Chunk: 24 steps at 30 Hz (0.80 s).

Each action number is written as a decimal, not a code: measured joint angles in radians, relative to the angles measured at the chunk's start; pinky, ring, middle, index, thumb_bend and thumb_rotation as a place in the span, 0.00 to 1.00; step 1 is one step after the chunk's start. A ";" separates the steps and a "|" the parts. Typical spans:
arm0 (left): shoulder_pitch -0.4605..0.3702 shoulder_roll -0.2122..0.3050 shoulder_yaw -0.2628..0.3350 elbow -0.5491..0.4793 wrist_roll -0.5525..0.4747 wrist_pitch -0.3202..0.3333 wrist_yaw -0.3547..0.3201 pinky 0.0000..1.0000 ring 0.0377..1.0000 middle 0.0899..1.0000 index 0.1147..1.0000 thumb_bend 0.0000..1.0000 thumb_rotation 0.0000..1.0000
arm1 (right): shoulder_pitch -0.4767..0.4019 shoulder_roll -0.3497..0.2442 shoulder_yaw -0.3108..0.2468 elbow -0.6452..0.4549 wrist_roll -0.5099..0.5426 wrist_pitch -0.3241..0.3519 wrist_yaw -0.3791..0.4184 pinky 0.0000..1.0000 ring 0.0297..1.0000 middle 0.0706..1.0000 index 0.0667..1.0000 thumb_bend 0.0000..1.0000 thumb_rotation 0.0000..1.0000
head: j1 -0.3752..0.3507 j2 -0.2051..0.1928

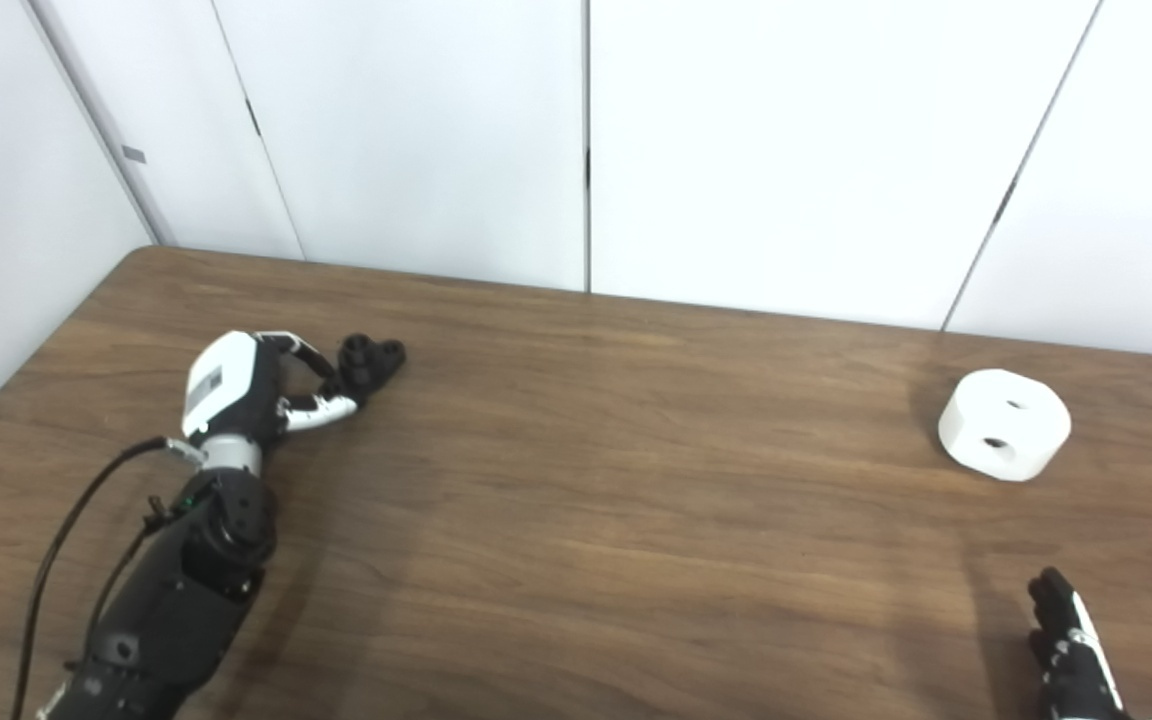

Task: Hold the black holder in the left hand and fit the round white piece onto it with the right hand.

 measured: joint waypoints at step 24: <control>0.252 -0.085 -0.197 -0.399 0.104 -0.063 -0.185 0.80 0.89 0.81 0.42 0.52 0.05 | -0.009 0.007 0.023 -0.007 -0.034 0.002 -0.013 1.00 0.99 0.96 0.96 0.57 1.00 | -0.101 0.084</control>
